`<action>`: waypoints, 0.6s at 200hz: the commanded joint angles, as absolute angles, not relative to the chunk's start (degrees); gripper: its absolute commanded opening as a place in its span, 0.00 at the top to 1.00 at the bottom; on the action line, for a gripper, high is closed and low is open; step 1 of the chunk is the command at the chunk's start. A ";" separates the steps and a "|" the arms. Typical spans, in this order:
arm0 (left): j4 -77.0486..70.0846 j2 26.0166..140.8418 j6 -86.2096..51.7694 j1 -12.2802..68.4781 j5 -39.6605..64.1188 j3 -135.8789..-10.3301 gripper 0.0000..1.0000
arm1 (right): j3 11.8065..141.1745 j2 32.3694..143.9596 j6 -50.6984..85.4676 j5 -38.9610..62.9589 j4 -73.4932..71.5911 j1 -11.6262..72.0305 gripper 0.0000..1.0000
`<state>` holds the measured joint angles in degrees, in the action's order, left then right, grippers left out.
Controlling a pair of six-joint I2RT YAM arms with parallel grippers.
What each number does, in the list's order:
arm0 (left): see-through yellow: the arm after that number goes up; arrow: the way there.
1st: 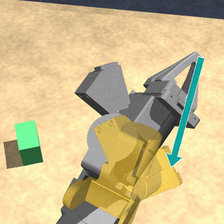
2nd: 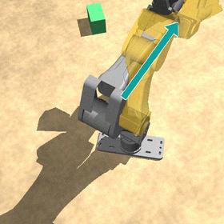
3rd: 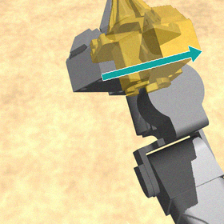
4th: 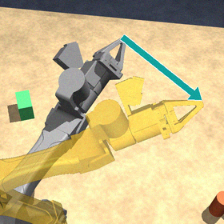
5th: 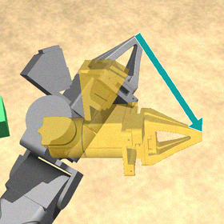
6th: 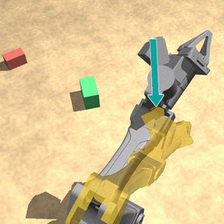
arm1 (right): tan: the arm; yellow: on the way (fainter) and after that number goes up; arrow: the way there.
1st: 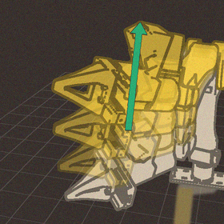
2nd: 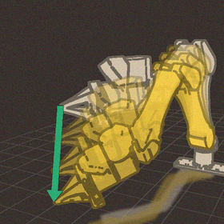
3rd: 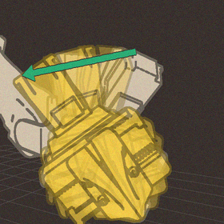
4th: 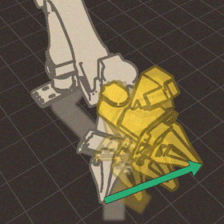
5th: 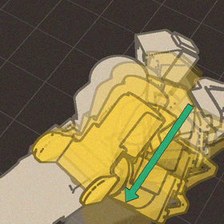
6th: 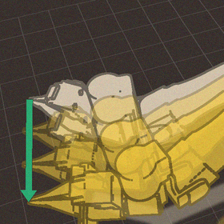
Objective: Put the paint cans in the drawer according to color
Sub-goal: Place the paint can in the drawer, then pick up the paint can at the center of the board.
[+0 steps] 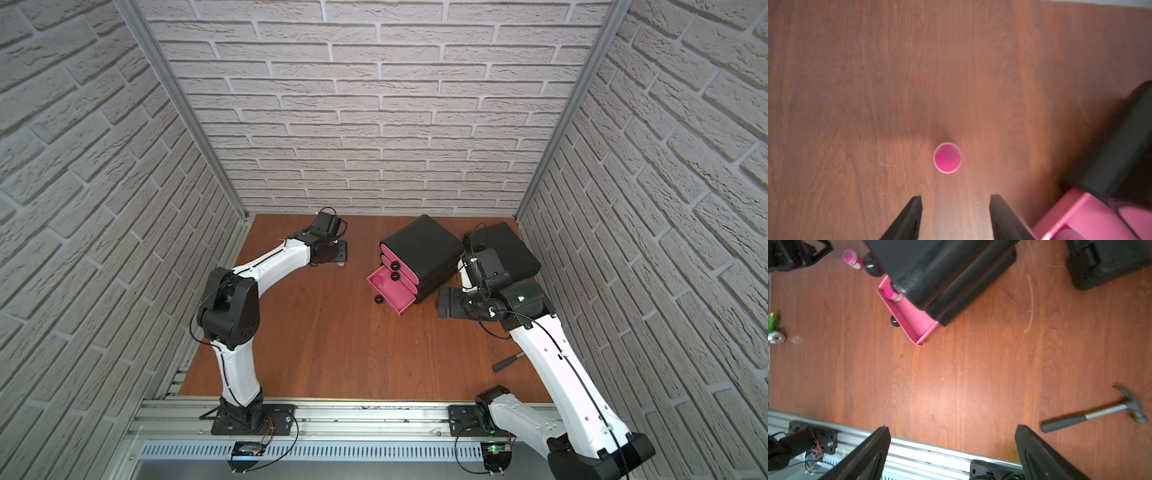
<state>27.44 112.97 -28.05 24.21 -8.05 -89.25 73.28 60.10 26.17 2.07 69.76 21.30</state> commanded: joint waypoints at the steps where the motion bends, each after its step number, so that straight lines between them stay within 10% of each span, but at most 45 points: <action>1: 31.56 116.45 -26.73 23.26 -7.25 -93.55 0.40 | 74.02 62.30 28.60 4.98 63.51 28.05 0.02; 120: 31.72 128.50 -23.80 20.39 -3.03 -103.92 0.46 | 73.95 74.48 31.47 0.36 48.88 42.17 0.01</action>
<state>31.62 126.50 -24.77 20.86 -4.10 -101.56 71.94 73.91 31.16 2.20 51.66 41.43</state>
